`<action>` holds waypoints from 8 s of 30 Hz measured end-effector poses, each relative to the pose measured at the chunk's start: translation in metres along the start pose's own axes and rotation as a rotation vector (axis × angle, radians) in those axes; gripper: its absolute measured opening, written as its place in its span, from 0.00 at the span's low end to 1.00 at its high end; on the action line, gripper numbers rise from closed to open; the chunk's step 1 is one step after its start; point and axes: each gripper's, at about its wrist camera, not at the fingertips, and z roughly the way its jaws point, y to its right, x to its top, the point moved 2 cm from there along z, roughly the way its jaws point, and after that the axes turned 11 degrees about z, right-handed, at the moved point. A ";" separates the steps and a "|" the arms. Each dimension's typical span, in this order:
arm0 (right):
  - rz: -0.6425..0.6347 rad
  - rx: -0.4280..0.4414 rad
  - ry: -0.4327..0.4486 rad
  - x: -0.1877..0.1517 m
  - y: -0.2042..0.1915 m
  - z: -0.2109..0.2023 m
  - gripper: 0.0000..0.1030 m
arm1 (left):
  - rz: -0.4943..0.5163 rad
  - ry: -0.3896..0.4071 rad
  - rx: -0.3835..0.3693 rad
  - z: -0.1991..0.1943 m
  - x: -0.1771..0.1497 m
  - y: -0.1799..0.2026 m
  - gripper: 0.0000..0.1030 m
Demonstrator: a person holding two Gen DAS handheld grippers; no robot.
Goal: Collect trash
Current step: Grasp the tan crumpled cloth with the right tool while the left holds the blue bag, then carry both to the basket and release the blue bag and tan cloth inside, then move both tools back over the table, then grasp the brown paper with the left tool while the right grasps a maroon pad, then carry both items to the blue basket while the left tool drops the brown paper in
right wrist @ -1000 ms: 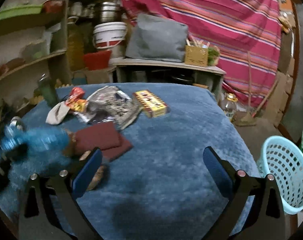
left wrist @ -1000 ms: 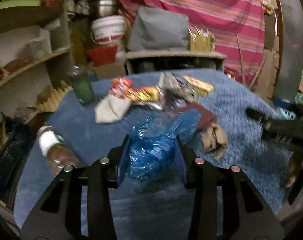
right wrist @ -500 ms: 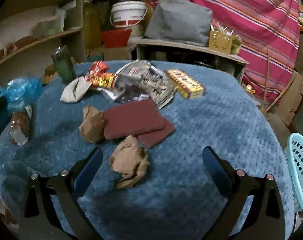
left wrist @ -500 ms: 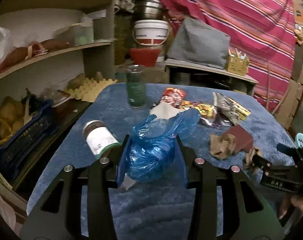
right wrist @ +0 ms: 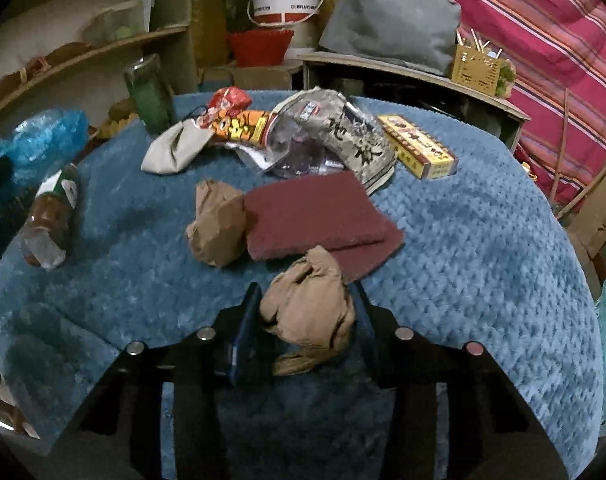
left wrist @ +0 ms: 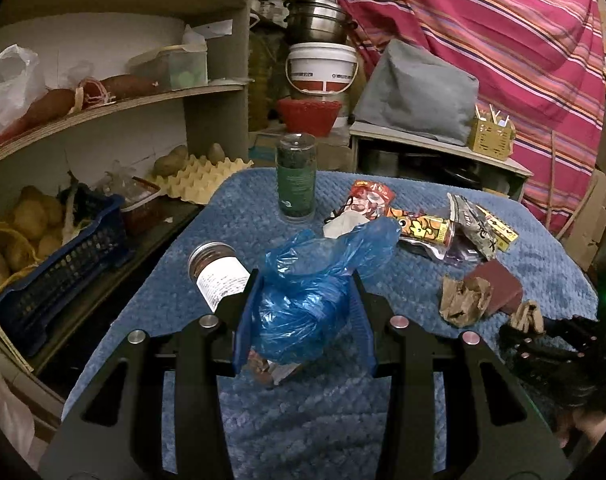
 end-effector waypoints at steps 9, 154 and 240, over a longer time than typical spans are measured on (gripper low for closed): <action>-0.024 -0.004 0.122 0.012 0.024 -0.037 0.43 | 0.010 0.022 -0.012 -0.008 0.011 0.024 0.39; 0.000 -0.059 0.138 0.041 0.020 0.007 0.94 | 0.040 -0.007 -0.067 0.046 0.025 0.032 0.19; 0.403 -0.507 0.254 -0.016 0.399 -0.155 0.81 | 0.324 0.061 -0.630 -0.030 0.046 0.457 0.20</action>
